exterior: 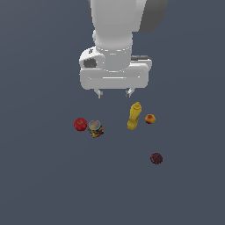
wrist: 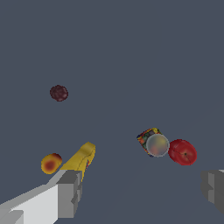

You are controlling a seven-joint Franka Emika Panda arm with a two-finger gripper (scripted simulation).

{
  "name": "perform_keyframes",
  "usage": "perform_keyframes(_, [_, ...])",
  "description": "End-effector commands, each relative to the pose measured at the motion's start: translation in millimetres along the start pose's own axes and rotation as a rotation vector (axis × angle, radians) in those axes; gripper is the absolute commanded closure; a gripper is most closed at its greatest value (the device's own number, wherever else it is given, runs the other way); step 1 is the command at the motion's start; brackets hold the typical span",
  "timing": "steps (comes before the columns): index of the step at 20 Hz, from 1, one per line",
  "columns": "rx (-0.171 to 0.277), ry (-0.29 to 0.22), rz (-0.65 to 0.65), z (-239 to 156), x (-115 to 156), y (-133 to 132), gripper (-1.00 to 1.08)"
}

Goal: Pick up a designated object from a clutter of objects.

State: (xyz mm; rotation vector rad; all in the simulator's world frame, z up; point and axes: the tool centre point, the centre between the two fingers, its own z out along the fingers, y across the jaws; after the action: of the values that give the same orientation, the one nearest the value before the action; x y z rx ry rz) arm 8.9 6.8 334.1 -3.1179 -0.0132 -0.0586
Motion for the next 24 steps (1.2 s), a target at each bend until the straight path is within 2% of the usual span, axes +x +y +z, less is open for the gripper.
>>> perform_keyframes(1, [0.0, 0.0, 0.0, 0.0, 0.0, 0.0, -0.92])
perform_keyframes(16, [0.003, 0.008, -0.028, 2.0, 4.1, 2.1, -0.92])
perform_keyframes(24, [0.004, 0.006, -0.068, 16.5, 4.8, 14.0, -0.92])
